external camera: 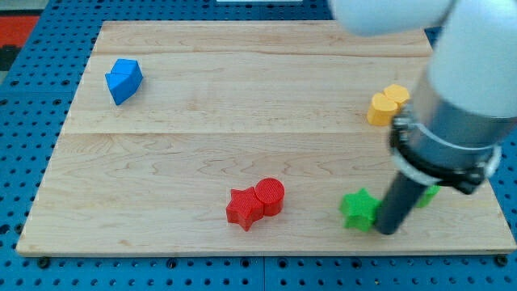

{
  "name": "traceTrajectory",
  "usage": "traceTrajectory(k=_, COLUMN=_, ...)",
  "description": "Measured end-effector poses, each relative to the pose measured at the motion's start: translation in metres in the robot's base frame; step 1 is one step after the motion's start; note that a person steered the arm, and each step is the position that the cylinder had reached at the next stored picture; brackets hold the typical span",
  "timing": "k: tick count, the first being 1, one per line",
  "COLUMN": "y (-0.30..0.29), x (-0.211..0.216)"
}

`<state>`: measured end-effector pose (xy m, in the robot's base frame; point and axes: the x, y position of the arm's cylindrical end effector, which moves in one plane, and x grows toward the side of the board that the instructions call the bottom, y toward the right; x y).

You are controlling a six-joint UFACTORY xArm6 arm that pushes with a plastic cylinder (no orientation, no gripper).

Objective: Place the green star to the top right of the red star

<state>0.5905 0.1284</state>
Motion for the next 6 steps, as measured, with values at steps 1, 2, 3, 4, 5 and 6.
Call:
traceTrajectory(k=1, y=-0.012, x=0.0)
traceTrajectory(k=2, y=0.021, x=0.0)
traceTrajectory(k=3, y=0.015, x=-0.011)
traceTrajectory(k=4, y=-0.029, x=-0.028)
traceTrajectory(k=5, y=-0.06, x=-0.031)
traceTrajectory(k=6, y=-0.07, x=-0.031)
